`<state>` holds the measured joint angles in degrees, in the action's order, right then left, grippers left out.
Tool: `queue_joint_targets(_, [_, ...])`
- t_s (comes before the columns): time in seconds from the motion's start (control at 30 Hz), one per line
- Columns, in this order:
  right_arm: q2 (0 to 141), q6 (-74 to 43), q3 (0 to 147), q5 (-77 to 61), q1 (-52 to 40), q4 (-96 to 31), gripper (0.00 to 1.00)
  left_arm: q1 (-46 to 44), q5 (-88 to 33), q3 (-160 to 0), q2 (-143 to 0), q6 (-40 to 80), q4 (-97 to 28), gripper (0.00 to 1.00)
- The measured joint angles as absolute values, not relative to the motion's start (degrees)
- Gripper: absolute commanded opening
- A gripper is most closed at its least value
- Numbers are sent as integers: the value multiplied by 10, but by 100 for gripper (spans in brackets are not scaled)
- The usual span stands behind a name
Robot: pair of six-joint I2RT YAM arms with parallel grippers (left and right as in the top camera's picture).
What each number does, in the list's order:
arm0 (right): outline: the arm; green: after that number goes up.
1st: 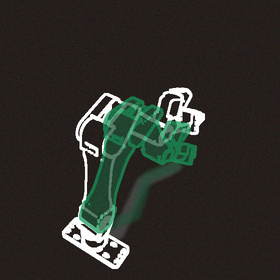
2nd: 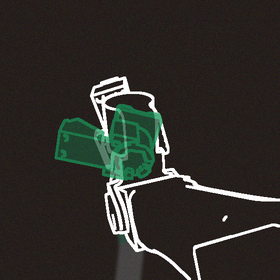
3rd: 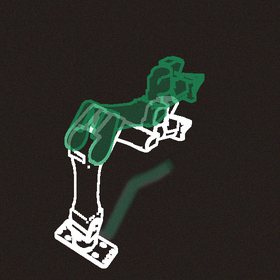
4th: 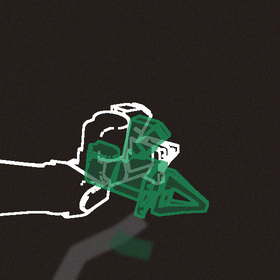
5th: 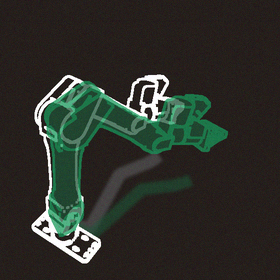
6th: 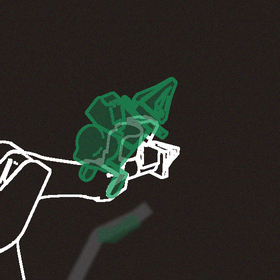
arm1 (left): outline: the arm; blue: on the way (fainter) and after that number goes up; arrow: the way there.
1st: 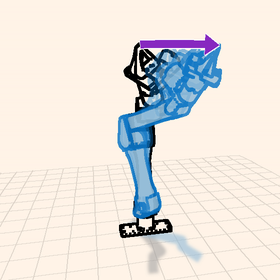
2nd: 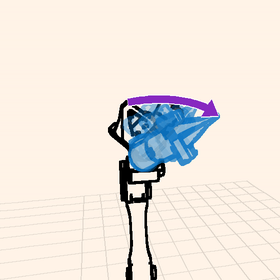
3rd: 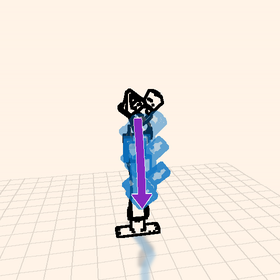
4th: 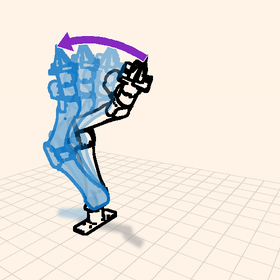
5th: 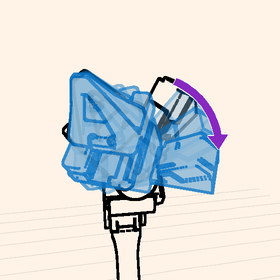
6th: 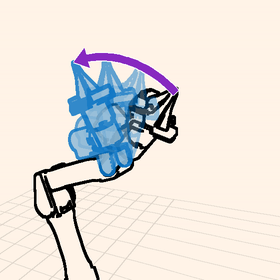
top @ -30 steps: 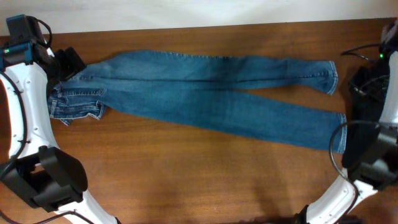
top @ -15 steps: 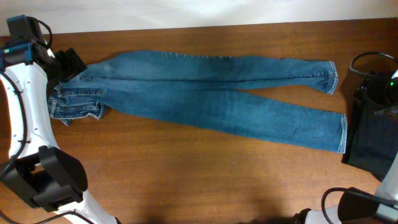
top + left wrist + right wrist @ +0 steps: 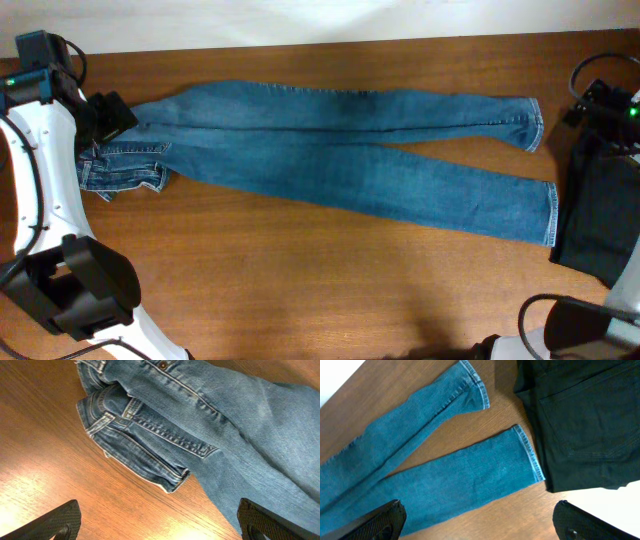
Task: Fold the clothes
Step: 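Bring the right gripper back and grasp both leg hems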
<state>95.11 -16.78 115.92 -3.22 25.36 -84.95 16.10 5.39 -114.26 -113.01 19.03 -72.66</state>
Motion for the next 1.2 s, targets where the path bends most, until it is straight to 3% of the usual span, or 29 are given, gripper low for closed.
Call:
queue_joint_targets(0.33, [1089, -212, 1148, -118, 254, -786, 99, 161, 65, -1143, -1130, 190, -729, 99])
queue_joint_targets(0.73, [1306, -260, 1147, -186, 234, -613, 99, 161, 65, -1143, -1130, 193, -740, 99])
queue_joint_targets(1.2, [1344, -315, 1146, -126, 234, -568, 99, 161, 65, -1143, -1134, 193, -740, 99])
